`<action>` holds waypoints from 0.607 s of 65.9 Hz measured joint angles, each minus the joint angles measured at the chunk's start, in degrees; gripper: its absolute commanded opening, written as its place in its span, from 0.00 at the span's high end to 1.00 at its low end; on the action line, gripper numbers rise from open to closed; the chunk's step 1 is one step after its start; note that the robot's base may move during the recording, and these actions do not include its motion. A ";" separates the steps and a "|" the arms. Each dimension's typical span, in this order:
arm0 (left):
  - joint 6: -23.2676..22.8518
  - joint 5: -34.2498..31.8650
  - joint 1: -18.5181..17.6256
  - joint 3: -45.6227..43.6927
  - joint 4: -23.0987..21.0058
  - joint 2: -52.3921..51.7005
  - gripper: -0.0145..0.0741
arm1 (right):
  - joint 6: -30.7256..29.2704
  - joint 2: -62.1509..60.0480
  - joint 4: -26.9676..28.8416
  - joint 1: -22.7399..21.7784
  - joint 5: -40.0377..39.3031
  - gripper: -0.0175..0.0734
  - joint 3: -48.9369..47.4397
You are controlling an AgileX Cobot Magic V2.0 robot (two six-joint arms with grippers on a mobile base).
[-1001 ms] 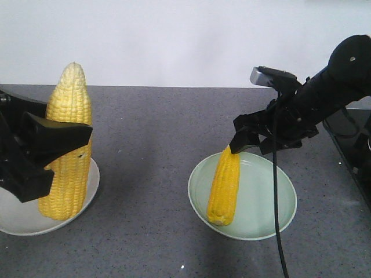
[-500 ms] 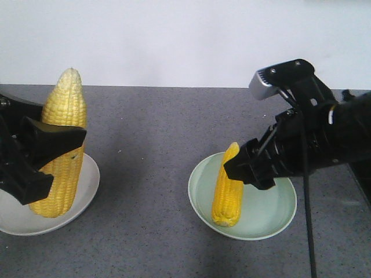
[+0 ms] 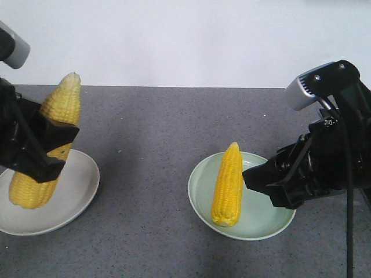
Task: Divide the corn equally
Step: 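Open the right gripper and raise it off the cob, then lower the left gripper's cob flat onto the cream plate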
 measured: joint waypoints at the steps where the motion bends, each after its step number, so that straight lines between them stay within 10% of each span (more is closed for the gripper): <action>1: -0.29 0.73 0.00 -0.30 0.48 0.55 0.55 | -0.06 -0.05 0.05 0.00 0.00 0.24 0.00; 20: -8.08 12.23 2.09 -8.85 14.47 9.56 0.55 | -0.06 -0.12 0.20 0.00 0.00 0.24 0.00; 40: -8.84 13.58 12.60 -9.70 12.27 18.34 0.55 | -0.06 -0.12 0.20 0.00 0.00 0.24 0.00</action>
